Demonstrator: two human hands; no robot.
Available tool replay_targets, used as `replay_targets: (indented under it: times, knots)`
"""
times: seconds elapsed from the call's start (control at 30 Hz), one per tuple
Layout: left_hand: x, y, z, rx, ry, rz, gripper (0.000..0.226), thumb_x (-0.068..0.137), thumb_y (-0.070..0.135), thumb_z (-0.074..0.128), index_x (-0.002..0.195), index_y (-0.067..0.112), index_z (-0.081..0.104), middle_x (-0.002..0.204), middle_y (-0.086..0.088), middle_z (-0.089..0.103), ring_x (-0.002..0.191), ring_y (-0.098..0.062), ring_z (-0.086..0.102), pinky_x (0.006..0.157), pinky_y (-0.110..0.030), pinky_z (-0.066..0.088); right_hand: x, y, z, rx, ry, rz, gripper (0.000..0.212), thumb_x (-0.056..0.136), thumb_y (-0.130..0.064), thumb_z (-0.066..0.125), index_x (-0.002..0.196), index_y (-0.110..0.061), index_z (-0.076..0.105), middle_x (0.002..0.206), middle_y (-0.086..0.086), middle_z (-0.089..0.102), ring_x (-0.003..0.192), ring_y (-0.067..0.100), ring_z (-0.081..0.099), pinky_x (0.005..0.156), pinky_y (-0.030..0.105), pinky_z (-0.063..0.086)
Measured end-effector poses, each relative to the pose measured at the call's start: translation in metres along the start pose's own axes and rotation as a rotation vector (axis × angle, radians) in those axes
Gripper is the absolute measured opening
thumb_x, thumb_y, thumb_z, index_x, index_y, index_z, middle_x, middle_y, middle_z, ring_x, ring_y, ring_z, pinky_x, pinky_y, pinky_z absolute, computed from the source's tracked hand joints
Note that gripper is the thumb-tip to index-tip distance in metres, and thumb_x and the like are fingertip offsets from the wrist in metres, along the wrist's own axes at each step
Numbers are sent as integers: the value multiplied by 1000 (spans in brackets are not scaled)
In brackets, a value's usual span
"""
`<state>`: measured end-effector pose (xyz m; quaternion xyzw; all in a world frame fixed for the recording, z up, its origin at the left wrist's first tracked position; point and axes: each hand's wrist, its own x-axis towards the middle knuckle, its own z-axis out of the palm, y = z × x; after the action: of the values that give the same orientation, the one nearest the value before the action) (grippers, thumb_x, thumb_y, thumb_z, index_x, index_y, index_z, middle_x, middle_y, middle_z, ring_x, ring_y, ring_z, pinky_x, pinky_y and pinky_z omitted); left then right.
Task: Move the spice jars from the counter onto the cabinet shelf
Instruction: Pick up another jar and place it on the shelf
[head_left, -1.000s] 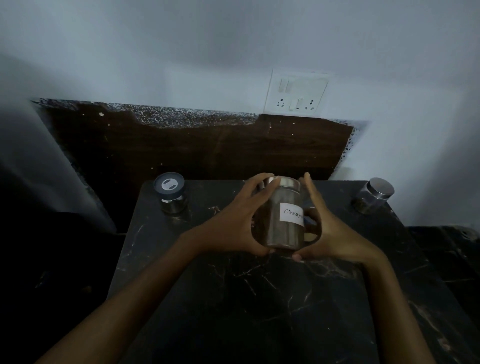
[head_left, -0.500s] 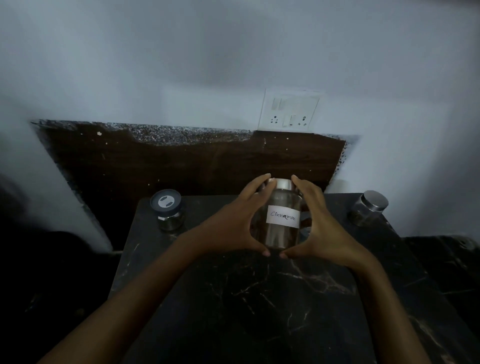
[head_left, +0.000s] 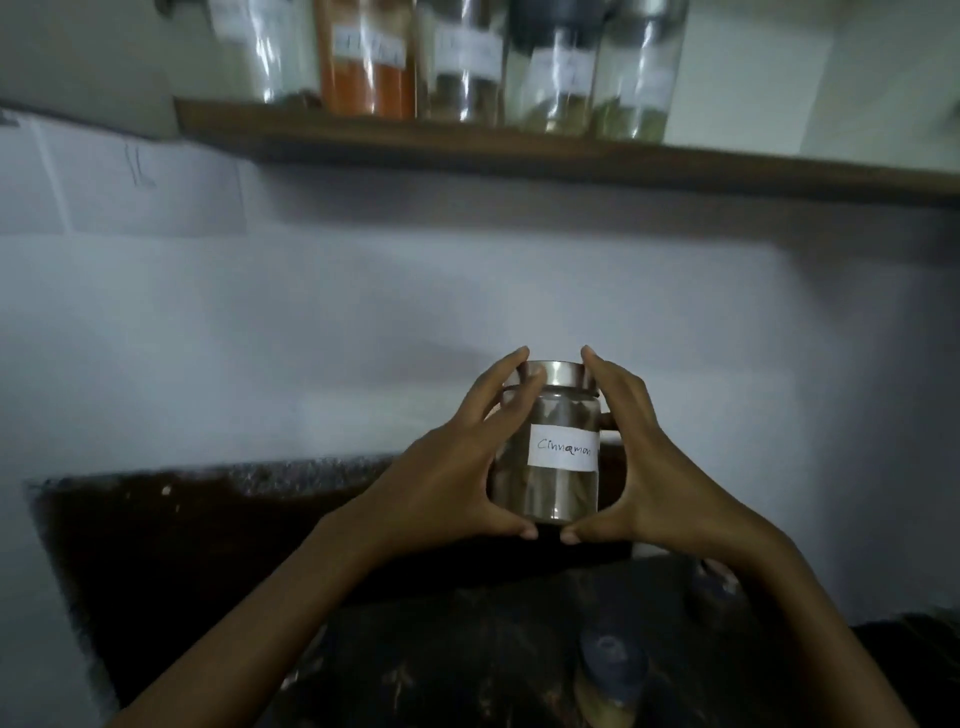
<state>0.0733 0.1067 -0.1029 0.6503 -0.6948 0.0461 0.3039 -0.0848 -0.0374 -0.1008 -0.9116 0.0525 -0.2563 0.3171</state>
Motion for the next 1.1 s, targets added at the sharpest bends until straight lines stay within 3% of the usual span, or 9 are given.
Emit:
replay_targets:
  times: [0.17,0.27,0.37,0.47,0.53,0.67,0.8,0.97,1.1]
  knots:
    - [40,17,-46,157,127,204,112,69,42,78,145,45,-4,148,28,-25,138,3,9,102,-23,43,25,-25,-54,-98,123,-139,132,50,-19,91,138,-55,-2,139,-31,4,123,-12,30,83,18,53]
    - [65,24,-76,253,191,285,98,78,44,69,142,50,-5,148,31,-23,137,10,4,103,-21,38,40,-34,-90,-193,230,-221,135,51,-14,91,138,-56,-3,138,-30,4,121,-18,29,78,10,50]
    - [88,24,-98,375,219,287,86,85,46,60,143,45,-2,148,29,-24,136,11,-3,108,-20,25,53,-40,-123,-251,286,-239,137,50,-13,91,142,-50,-5,139,-31,2,120,-19,29,77,7,49]
    - [117,16,-111,572,319,318,80,87,40,59,148,30,9,156,10,-9,142,-4,-8,116,-35,2,62,-41,-156,-296,350,-258,139,49,-11,91,142,-49,-6,139,-28,4,121,-13,33,77,7,48]
    - [139,8,-114,728,366,315,78,86,39,58,149,22,15,158,-3,-2,144,-17,-11,116,-44,-4,71,-40,-177,-323,401,-267,142,48,-9,91,144,-45,-8,138,-25,6,120,-14,33,77,5,48]
    - [180,0,-115,910,433,255,90,78,42,65,149,17,17,157,-13,4,144,-27,-7,114,-50,1,95,-37,-218,-451,520,-296,143,49,-6,90,145,-33,-12,142,-11,5,113,-24,29,80,1,43]
    - [204,-19,-109,968,473,169,107,68,47,72,150,17,11,156,-19,5,143,-31,-3,116,-50,1,117,-31,-244,-529,590,-301,138,50,-1,88,143,-35,-8,144,-2,4,117,6,35,86,23,48]
    - [211,-33,-101,1045,491,172,109,61,51,73,149,17,19,155,-21,12,143,-34,5,113,-49,9,146,-14,-268,-616,536,-273,128,50,1,83,146,-26,4,140,1,9,110,9,39,79,28,54]
    - [213,-36,-99,1068,516,189,105,63,55,68,148,16,22,155,-21,11,144,-34,6,112,-50,15,166,3,-279,-569,454,-215,125,45,2,86,144,-18,12,141,3,14,119,12,30,92,24,44]
